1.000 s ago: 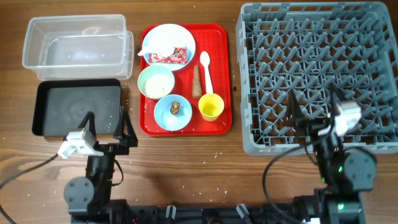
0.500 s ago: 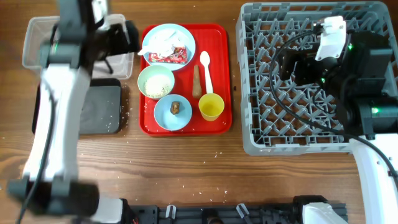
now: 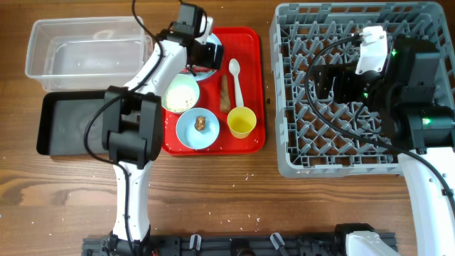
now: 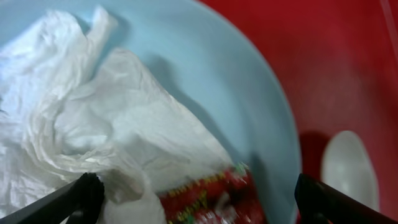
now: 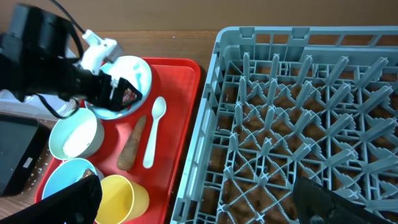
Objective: Sort waste into correct bins and load items into the dishwasher rack
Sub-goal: 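Grasp tissue and wrapper from white plate with left gripper, drop into clear bin, then grasp the green bowl of rice with the left gripper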
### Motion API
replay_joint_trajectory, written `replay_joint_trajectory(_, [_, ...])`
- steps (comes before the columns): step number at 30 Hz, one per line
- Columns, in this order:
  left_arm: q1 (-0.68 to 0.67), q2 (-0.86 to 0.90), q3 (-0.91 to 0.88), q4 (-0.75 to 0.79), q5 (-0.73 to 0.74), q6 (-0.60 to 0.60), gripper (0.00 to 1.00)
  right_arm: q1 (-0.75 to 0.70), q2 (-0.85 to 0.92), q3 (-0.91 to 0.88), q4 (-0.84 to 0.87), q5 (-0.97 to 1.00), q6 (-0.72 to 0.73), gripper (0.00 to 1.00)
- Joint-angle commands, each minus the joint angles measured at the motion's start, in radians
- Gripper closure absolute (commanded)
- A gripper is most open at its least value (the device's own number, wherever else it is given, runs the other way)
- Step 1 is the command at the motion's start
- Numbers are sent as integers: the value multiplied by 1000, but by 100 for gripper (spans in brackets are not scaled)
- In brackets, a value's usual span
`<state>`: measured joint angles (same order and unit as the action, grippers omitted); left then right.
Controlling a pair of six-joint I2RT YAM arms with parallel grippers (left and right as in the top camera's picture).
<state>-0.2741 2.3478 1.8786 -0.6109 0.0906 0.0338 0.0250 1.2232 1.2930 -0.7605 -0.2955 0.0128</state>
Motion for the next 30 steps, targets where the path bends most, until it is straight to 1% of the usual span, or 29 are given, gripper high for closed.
replay_joint_trajectory(1, [14,38,16,21,-40,23,0,0,13,23,-1,-17,-10,0])
replay_joint_trajectory(3, [15,49,16,25,-40,23,0,0,26,23,-3,-17,-10,0])
replay_joint_trajectory(4, [15,60,16,24,-40,22,8,0,34,22,-3,-17,-10,0])
replay_joint_trajectory(5, [15,72,14,24,-39,22,18,0,40,22,-3,-17,-10,0])
replay_joint_trajectory(6, [14,84,5,26,-39,22,38,0,46,22,-4,-17,-10,0])
replay_joint_trajectory(7, [14,98,3,22,-39,22,54,0,50,22,-4,-17,-10,0])
replay_joint_trajectory(9, [14,105,3,17,-39,22,96,0,50,22,-3,-17,-10,0])
replay_joint_trajectory(11, [14,98,3,22,-40,13,96,0,50,23,-3,-17,-10,0])
replay_joint_trajectory(14, [22,31,43,9,-40,-76,96,0,50,22,-3,-17,-10,0])
replay_joint_trajectory(18, [51,-204,59,-1,-41,-144,96,0,50,22,15,-18,-9,0])
replay_joint_trajectory(21, [103,-373,59,-85,-53,-208,96,0,50,23,48,-17,-9,1])
replay_joint_trajectory(22, [126,-406,59,-131,-63,-208,96,0,50,22,58,-17,-9,1])
replay_joint_trajectory(23, [152,-422,59,-182,-90,-233,96,0,50,22,64,-17,-9,1])
replay_joint_trajectory(25, [216,-416,55,-285,-195,-279,96,0,50,22,69,-17,-9,1])
replay_joint_trajectory(26, [243,-404,45,-294,-222,-278,96,0,50,22,71,-17,-10,1])
replay_joint_trajectory(30, [344,-296,36,-265,-223,-278,96,0,51,22,76,-17,-11,1])
